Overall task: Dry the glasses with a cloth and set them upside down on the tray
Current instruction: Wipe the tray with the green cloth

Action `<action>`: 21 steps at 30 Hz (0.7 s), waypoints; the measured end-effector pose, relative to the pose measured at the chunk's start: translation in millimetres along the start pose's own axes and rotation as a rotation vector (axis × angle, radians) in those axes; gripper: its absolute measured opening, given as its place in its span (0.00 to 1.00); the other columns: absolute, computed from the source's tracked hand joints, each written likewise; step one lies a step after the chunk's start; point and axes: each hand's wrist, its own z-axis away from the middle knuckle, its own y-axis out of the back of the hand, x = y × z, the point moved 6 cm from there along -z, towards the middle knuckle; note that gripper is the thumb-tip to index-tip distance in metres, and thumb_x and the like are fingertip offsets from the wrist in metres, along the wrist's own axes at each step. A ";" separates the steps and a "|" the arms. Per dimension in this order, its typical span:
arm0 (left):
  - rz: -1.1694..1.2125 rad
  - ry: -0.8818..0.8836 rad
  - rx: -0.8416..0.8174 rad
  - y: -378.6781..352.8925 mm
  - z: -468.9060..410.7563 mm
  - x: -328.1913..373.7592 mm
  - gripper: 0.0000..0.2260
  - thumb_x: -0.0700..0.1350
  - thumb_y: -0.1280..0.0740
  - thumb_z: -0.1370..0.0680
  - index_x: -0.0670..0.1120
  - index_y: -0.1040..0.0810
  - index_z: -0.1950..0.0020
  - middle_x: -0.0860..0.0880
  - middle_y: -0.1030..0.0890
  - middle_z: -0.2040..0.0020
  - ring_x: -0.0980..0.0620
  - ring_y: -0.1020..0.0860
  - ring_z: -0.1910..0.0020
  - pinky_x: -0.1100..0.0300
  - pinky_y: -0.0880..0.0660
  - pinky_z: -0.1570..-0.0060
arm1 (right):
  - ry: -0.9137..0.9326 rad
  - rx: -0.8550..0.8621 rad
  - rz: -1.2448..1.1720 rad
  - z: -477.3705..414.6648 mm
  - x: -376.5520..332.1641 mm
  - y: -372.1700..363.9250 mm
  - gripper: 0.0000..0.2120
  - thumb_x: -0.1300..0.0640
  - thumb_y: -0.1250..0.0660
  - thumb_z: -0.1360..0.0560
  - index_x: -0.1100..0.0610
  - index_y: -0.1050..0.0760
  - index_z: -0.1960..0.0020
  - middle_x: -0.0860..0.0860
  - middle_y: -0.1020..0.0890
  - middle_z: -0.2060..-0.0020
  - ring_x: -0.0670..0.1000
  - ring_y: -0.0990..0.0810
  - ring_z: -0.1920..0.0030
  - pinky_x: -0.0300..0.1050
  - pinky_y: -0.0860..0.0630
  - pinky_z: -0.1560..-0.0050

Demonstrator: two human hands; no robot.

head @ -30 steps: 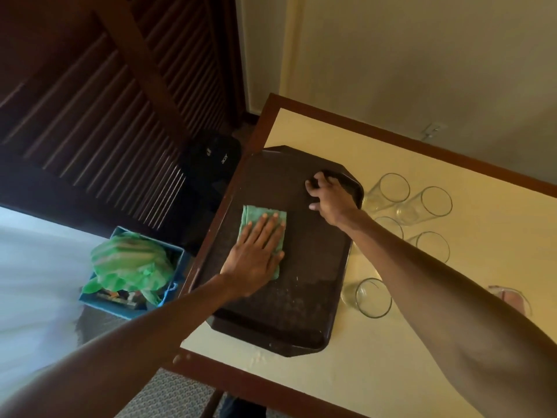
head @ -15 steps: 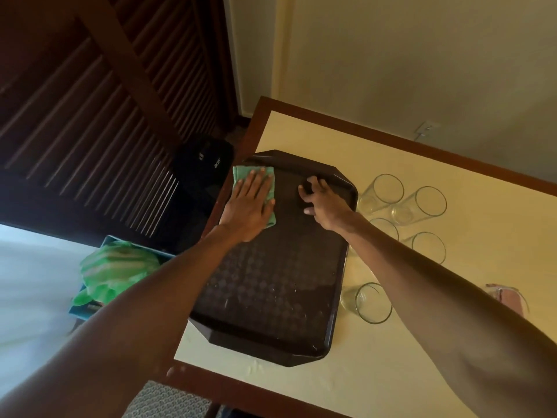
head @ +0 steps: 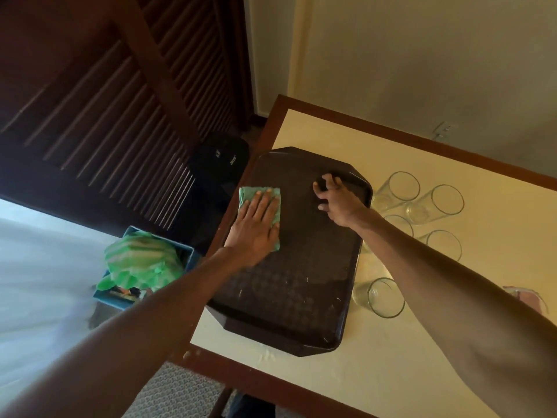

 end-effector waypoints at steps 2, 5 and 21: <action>-0.025 0.001 -0.016 7.9 -27.5 -0.1 0.29 0.55 0.53 0.13 0.45 0.56 0.15 0.45 0.56 0.15 0.45 0.58 0.16 0.46 0.59 0.19 | -0.006 -0.012 -0.013 -0.6 1.3 -1.0 0.27 0.55 0.40 0.17 0.54 0.44 0.20 0.56 0.51 0.21 0.61 0.50 0.21 0.58 0.40 0.25; -0.051 -0.019 -0.017 8.0 -35.4 -1.8 0.29 0.55 0.54 0.14 0.46 0.57 0.15 0.45 0.57 0.15 0.45 0.58 0.16 0.45 0.57 0.18 | -0.005 -0.012 -0.038 -0.6 2.3 -1.7 0.27 0.52 0.40 0.17 0.53 0.43 0.20 0.55 0.51 0.20 0.60 0.51 0.20 0.58 0.42 0.23; 0.043 -0.070 -0.040 -46.1 40.6 87.1 0.28 0.60 0.57 0.13 0.53 0.60 0.15 0.53 0.61 0.16 0.49 0.66 0.18 0.43 0.61 0.18 | 0.030 0.023 0.113 4.9 -0.8 10.9 0.29 0.43 0.38 0.19 0.52 0.39 0.22 0.56 0.43 0.24 0.59 0.42 0.24 0.58 0.29 0.33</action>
